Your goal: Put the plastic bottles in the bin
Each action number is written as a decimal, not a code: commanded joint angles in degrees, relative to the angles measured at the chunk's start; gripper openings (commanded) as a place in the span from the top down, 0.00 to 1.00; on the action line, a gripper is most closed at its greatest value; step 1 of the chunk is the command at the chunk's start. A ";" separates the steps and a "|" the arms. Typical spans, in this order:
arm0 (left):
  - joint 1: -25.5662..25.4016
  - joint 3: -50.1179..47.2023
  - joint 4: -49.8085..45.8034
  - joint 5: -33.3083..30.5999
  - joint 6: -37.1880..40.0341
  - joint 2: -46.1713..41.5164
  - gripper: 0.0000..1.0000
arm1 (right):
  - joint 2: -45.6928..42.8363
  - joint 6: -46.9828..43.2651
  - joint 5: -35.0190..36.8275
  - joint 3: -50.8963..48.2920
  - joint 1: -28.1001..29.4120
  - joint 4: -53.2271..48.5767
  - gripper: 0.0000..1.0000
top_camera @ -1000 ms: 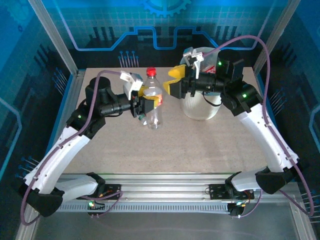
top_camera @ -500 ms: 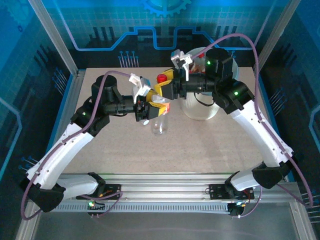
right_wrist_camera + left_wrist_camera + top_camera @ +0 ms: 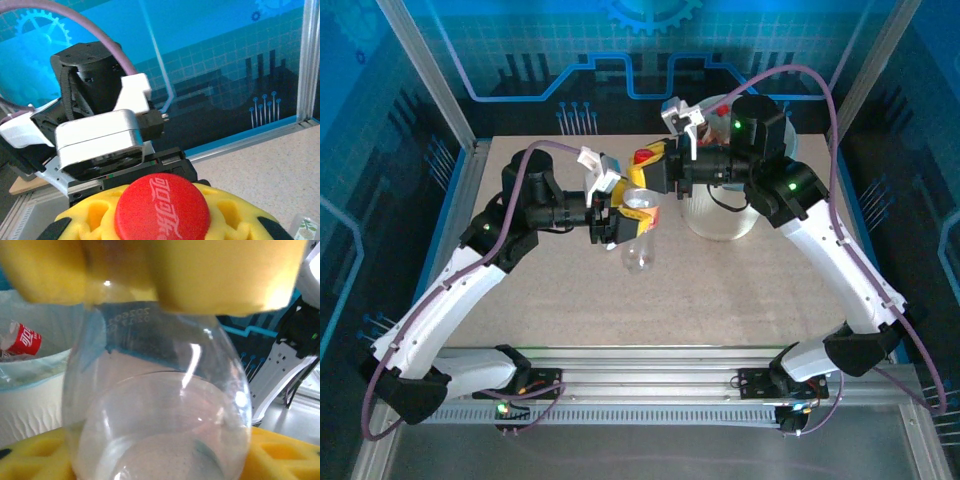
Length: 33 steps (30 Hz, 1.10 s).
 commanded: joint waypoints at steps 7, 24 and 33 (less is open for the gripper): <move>-0.35 -0.76 9.28 -18.23 -6.17 -7.62 0.01 | -2.61 -10.61 32.74 13.07 1.31 -11.39 1.00; -0.33 -5.49 7.77 -29.75 -2.00 -16.96 0.01 | 25.23 -38.86 79.89 43.82 -2.26 -19.01 1.00; -0.31 -6.64 7.45 -30.74 -2.23 -17.92 0.01 | 26.29 -30.37 74.51 33.80 -9.86 -23.66 1.00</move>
